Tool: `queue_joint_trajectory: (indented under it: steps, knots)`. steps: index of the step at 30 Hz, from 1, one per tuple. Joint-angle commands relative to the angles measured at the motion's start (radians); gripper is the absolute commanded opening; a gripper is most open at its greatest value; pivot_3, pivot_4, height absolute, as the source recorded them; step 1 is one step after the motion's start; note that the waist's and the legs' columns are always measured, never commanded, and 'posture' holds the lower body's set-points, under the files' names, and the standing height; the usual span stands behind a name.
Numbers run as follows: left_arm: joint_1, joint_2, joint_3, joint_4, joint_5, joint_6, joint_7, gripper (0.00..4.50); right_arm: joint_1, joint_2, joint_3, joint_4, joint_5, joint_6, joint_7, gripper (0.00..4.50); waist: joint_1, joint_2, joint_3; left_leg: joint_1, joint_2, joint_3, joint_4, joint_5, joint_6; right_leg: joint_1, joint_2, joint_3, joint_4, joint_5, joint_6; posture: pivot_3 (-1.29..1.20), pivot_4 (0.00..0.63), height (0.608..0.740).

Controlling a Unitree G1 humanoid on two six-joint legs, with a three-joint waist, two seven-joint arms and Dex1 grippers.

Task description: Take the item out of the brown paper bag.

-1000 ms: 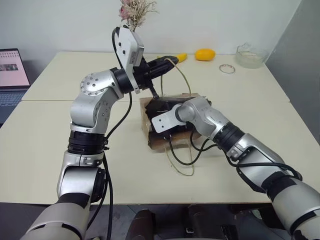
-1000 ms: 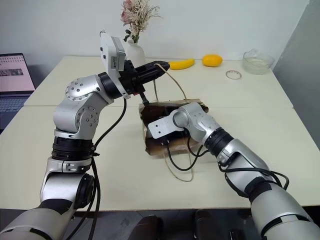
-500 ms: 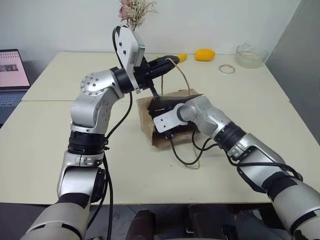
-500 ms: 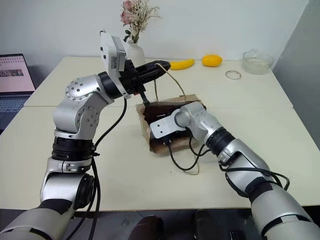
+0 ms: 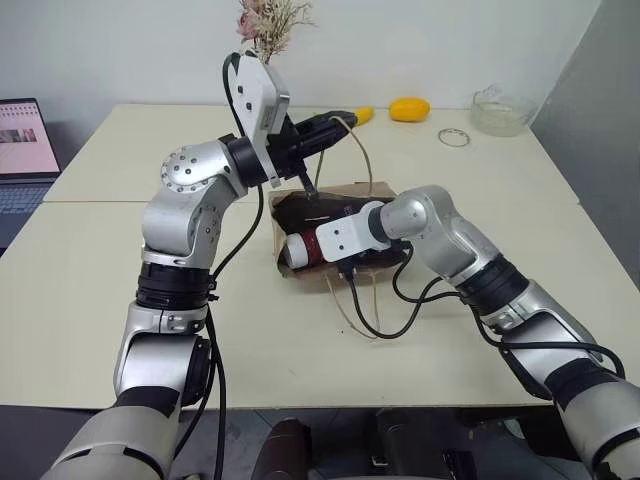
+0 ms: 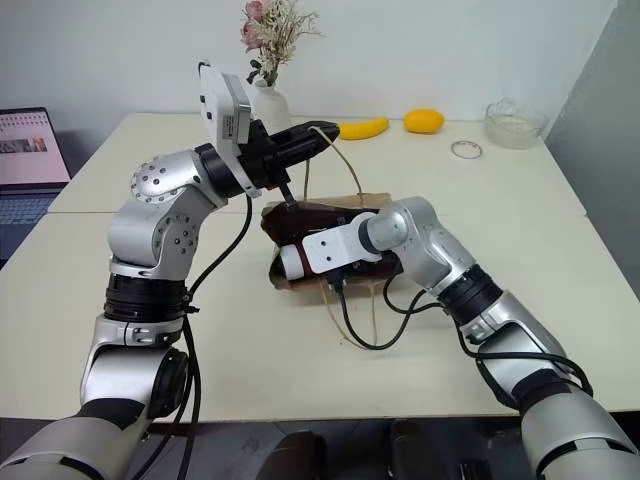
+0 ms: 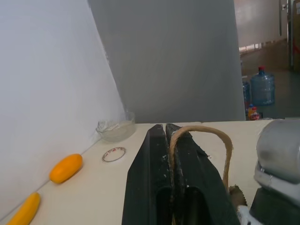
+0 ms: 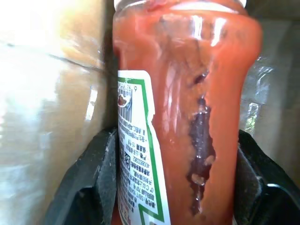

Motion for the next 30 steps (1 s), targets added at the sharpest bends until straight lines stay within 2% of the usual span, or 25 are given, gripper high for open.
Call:
queue_joint_trajectory:
  steps: [1,8,13,17,21,23,27,30]
  knots:
    - [-0.02,0.002,0.009,-0.008,0.011,-0.018,0.01,0.0,-0.005,-0.01,-0.07,-0.086,0.094,-0.014,0.035,2.62,0.0,0.0,0.0,0.0,0.0,0.0,0.0,0.0,0.0,0.0,0.0,0.0,0.0,0.0,0.0,0.0,0.15,0.74]
    - [-0.026,-0.003,0.011,0.017,0.036,-0.02,0.036,0.0,0.036,-0.078,-0.176,-0.214,0.302,0.025,0.136,2.38,0.003,0.0,0.0,0.0,0.0,0.0,0.0,0.0,0.0,0.0,0.0,0.0,0.0,0.0,0.0,0.0,0.15,0.74]
    - [-0.034,-0.005,0.009,0.042,0.059,-0.023,0.062,0.0,0.06,-0.14,-0.288,-0.344,0.485,0.154,0.186,2.35,0.003,0.0,0.0,0.0,0.0,0.0,0.0,0.0,0.0,0.0,-0.001,0.0,0.0,0.0,0.0,0.0,0.15,0.74]
    - [-0.03,-0.003,0.009,0.051,0.078,-0.03,0.07,0.0,0.065,-0.219,-0.399,-0.418,0.598,0.295,0.174,2.21,0.004,0.0,0.0,0.0,0.0,-0.001,0.0,0.0,0.0,0.0,-0.001,0.0,0.0,0.0,0.0,0.0,0.15,0.74]
    - [-0.019,0.0,0.016,0.046,0.083,-0.026,0.079,0.0,0.11,-0.363,-0.505,-0.43,0.589,0.335,0.127,2.14,0.008,0.0,0.0,0.0,0.0,0.0,0.0,0.0,0.0,0.001,-0.002,0.0,-0.001,0.0,0.0,0.0,0.15,0.74]
    - [-0.018,0.0,0.016,0.047,0.083,-0.027,0.078,0.0,0.167,-0.451,-0.53,-0.396,0.544,0.292,0.11,2.12,0.012,-0.001,0.0,-0.001,-0.001,0.0,0.0,0.0,0.0,0.001,-0.002,0.0,-0.002,0.0,0.0,0.0,0.15,0.74]
    - [-0.023,0.001,0.014,0.055,0.087,-0.032,0.077,0.0,0.29,-0.601,-0.475,-0.257,0.371,0.105,0.053,2.12,0.019,-0.001,0.0,-0.001,0.0,0.002,-0.001,0.0,0.0,0.002,-0.001,0.0,-0.008,0.0,0.001,0.0,0.15,0.74]
    - [-0.021,-0.002,0.012,0.052,0.088,-0.033,0.079,0.0,0.313,-0.623,-0.384,-0.083,0.223,-0.052,-0.035,2.11,0.014,-0.001,0.0,0.0,0.0,0.009,-0.001,0.0,0.0,0.002,-0.001,0.001,-0.008,0.0,0.001,0.0,0.15,0.74]
